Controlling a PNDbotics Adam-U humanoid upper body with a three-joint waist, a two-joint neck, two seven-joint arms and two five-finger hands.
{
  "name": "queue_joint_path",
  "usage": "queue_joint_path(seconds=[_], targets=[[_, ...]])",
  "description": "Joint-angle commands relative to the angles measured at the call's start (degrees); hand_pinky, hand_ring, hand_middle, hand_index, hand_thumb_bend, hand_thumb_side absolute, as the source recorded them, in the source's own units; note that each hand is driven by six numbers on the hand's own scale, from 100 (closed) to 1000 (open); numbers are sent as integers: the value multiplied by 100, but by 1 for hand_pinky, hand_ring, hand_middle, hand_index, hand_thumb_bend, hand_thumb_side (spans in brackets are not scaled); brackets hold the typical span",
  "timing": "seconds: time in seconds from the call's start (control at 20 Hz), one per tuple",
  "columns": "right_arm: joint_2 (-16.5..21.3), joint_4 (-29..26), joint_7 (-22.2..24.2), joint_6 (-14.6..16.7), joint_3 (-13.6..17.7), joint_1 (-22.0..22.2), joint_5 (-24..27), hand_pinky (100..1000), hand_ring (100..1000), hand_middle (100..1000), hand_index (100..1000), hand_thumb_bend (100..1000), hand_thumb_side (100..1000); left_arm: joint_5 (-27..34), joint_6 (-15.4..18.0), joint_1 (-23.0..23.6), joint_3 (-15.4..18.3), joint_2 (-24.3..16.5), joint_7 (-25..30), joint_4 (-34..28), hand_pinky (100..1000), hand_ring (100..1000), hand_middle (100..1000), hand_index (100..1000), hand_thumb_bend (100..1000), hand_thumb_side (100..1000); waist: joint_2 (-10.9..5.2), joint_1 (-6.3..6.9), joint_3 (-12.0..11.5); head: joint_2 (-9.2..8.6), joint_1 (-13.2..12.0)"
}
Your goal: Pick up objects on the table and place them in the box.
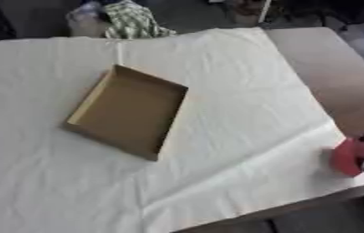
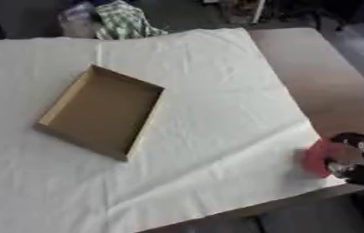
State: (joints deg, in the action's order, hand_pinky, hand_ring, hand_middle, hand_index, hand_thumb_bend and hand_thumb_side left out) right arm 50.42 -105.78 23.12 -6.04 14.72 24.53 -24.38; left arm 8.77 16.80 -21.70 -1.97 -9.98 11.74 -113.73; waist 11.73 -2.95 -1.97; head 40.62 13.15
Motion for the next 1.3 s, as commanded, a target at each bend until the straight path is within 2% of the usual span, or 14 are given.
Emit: queue_joint_path(seconds=[0.05, 0.7, 0.95, 1.1, 1.3], targets=[[258, 58, 12, -11, 19, -41, -79, 976, 1000, 1000, 1000, 175, 839, 11, -1, -50, -3, -21, 24, -86, 562, 720, 702, 765, 100, 660, -47, -10, -2, -36, 11], [314, 282, 47, 3, -122, -190, -268, 973, 1000, 991, 1000, 205, 807, 23, -19, -46, -12, 1, 56, -86, 561, 720, 699, 763, 100, 660, -30, -7, -21, -31, 38], [287, 119, -167, -56, -104, -212, -266, 953, 1000, 893, 919, 147, 739, 29, -33, -42, -17, 10, 62, -86, 561, 722, 701, 763, 100, 661, -33, -8, -18, -30, 40], [278, 10, -302, -136, -116, -198, -313, 944, 1000, 830, 867, 177, 731, 26, -42, -39, -21, 15, 81, -86, 561, 723, 701, 763, 100, 660, -33, -8, -21, -41, 44], [276, -125, -466, -258, -168, -178, -532, 925, 962, 690, 749, 211, 696, 22, -49, -46, -32, 24, 124, -86, 560, 723, 702, 763, 100, 659, -28, -5, -27, -46, 58]])
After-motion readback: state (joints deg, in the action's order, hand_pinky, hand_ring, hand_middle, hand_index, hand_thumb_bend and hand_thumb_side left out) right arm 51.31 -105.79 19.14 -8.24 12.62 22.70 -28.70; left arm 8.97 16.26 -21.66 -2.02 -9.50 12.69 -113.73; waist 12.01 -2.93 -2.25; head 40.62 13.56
